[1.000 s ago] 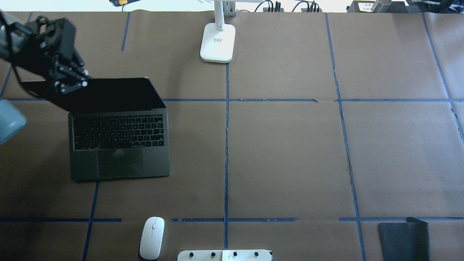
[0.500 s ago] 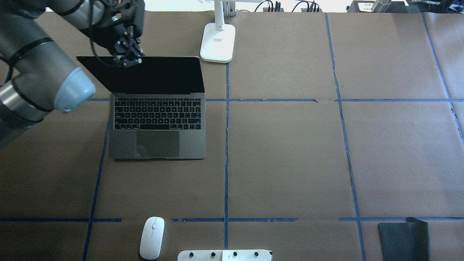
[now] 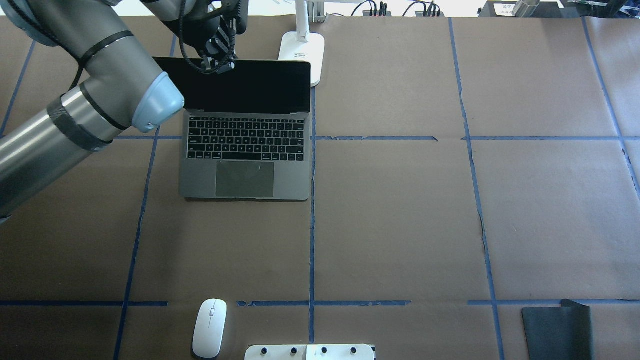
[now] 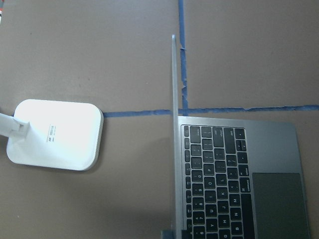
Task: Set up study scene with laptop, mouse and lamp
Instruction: 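Push the grey laptop with the left gripper toward the white lamp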
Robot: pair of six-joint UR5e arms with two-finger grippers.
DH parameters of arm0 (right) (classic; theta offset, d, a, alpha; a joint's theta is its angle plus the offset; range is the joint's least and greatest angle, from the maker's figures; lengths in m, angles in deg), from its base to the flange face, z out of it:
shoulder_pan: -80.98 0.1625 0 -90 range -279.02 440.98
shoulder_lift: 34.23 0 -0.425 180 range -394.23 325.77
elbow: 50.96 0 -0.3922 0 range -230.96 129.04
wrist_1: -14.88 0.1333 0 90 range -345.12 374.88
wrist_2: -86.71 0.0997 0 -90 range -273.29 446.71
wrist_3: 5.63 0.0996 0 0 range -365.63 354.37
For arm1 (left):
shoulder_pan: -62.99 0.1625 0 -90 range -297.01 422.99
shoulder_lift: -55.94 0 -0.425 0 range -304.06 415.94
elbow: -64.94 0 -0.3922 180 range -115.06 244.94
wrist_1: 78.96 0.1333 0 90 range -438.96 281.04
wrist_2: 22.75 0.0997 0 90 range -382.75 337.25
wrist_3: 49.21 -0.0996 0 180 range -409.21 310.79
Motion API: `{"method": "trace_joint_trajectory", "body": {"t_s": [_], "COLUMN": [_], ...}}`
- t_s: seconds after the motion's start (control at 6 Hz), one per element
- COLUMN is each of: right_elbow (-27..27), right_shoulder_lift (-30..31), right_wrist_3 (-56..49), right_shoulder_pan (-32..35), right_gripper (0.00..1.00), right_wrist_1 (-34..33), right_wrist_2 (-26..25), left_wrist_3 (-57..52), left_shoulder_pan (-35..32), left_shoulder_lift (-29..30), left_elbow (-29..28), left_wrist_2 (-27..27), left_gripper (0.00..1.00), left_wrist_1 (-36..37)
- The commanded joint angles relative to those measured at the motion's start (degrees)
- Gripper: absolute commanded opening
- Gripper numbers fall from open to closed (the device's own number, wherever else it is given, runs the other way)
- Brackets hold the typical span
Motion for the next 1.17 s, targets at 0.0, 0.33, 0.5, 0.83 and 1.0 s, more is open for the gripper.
{"method": "trace_joint_trajectory", "body": {"t_s": [0.0, 0.33, 0.5, 0.83, 1.0], "right_elbow": [0.0, 0.0, 0.0, 0.0, 0.0], "right_shoulder_lift": [0.0, 0.0, 0.0, 0.0, 0.0], "right_wrist_3": [0.1, 0.0, 0.0, 0.0, 0.0], "right_shoulder_pan": [0.0, 0.0, 0.0, 0.0, 0.0], "right_gripper": [1.00, 1.00, 1.00, 1.00, 1.00], "right_wrist_1": [-0.1, 0.0, 0.0, -0.1, -0.1], "right_wrist_2": [0.0, 0.0, 0.0, 0.0, 0.0], "left_wrist_3": [0.1, 0.8, 0.8, 0.9, 0.9], "left_shoulder_pan": [1.0, 0.3, 0.3, 0.2, 0.1], "left_shoulder_lift": [2.6, 1.6, 1.0, -0.8, -4.3], "left_elbow": [-4.0, -3.3, -1.3, 2.9, 7.2], "left_wrist_2": [2.6, 1.4, 1.7, 1.7, 1.7], "left_gripper": [0.05, 0.18, 0.28, 0.46, 0.49], "left_wrist_1": [-2.1, -1.7, -1.9, -1.3, -1.2]}}
